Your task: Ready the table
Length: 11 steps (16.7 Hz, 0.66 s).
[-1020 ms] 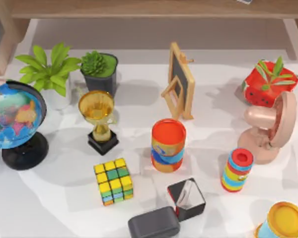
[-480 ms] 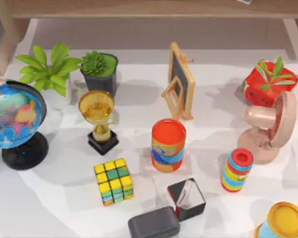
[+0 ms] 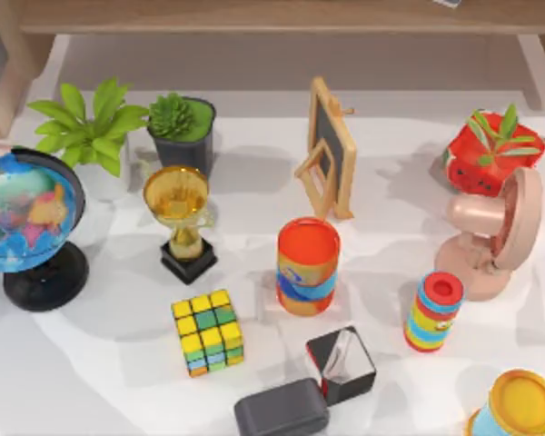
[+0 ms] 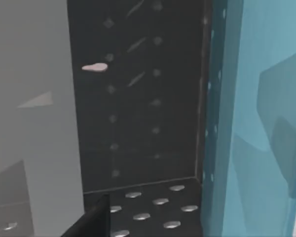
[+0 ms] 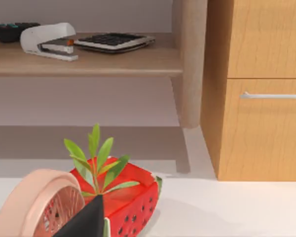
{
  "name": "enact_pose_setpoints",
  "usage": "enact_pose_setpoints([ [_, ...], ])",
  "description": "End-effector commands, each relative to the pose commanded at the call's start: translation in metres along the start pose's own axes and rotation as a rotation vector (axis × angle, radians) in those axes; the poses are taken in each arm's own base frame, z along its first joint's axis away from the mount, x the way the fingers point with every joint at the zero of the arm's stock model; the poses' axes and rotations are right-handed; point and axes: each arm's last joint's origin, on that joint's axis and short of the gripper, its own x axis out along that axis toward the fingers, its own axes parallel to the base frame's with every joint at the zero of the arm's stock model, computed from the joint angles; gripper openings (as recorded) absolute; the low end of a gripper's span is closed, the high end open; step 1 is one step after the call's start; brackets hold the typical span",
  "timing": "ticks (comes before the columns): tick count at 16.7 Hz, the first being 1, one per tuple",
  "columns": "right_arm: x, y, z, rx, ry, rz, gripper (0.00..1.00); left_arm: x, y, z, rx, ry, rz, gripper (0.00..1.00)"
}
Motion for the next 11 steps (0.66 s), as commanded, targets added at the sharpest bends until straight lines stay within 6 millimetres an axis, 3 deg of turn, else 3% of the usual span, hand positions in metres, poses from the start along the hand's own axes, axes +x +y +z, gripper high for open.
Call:
enact_pose_setpoints([
  [6, 0.0, 0.0, 0.0, 0.0, 0.0, 0.0, 1.0, -0.027, -0.001, 0.0, 0.006, 0.001, 0.016, 1.0],
  [11, 0.0, 0.0, 0.0, 0.0, 0.0, 0.0, 1.0, -0.048, -0.013, 0.001, 0.0, 0.0, 0.0, 1.0],
])
